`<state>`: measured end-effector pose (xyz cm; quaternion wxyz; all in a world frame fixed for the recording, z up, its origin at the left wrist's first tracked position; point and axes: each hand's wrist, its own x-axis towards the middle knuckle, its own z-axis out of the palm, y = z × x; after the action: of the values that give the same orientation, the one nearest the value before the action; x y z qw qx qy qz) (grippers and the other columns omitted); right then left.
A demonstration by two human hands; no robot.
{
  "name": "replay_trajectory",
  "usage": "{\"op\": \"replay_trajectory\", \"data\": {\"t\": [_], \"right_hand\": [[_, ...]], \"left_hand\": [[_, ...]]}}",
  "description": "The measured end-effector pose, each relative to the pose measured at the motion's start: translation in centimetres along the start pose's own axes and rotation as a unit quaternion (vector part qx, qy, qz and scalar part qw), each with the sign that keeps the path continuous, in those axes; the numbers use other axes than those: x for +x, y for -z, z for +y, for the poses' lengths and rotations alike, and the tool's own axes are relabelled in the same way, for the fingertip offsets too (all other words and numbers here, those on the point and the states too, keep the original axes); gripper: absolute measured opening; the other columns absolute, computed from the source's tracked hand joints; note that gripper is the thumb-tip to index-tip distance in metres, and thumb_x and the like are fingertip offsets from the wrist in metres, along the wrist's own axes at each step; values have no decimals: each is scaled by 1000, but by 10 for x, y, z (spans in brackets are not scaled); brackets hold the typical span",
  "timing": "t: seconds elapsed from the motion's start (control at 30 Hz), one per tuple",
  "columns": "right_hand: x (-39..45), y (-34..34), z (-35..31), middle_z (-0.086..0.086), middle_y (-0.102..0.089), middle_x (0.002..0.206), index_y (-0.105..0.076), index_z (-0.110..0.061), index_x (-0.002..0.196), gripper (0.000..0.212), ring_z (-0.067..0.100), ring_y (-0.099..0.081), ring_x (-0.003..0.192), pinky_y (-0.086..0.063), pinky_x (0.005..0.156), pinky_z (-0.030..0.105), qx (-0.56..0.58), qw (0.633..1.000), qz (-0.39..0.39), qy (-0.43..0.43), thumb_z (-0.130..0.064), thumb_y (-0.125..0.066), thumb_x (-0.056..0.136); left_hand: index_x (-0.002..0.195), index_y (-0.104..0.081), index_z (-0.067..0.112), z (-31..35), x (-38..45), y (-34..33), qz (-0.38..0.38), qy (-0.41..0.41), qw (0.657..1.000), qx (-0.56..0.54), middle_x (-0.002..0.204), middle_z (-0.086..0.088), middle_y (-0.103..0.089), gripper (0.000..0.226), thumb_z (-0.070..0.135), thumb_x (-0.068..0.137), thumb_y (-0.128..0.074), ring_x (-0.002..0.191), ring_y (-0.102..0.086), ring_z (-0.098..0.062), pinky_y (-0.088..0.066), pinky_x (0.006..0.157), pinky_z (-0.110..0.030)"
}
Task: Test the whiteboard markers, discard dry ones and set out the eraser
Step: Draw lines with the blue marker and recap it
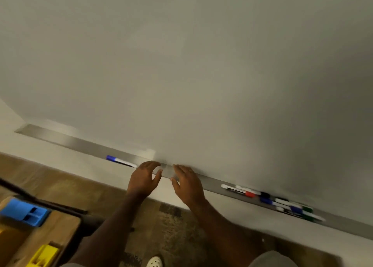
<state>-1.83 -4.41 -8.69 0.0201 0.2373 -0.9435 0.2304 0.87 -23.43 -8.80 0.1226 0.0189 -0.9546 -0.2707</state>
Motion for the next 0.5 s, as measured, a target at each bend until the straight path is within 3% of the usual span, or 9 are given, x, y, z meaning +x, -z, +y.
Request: {"op": "replay_trajectory", "data": {"t": [0.33,0.43,0.5], "right_hand": [[-114,63,150,6,-72,119,-68,-11,123,35,23,-67,111,-56,96,37,-38,992,97,-78,-26,-58,93],[-138,81,186,7,-73,117,-70,-9,121,40,25,-68,111,-56,97,40,-59,984,121,-117,-28,-47,94],[-151,92,205,8,-74,115,-71,-9,119,41,26,-69,110,-56,97,41,-75,979,130,-136,-30,-45,95]], "left_hand": [[107,-73,16,145,2,-85,-77,-148,986,-12,106,0,-75,41,40,92,-44,94,-72,-23,-57,72,-31],[108,-72,18,180,6,-115,-111,-171,979,-5,107,0,-74,22,28,91,-62,95,-71,-24,-57,73,-33],[107,-72,19,204,8,-131,-127,-189,974,4,105,1,-75,22,21,85,-74,94,-71,-23,-58,71,-32]]}}
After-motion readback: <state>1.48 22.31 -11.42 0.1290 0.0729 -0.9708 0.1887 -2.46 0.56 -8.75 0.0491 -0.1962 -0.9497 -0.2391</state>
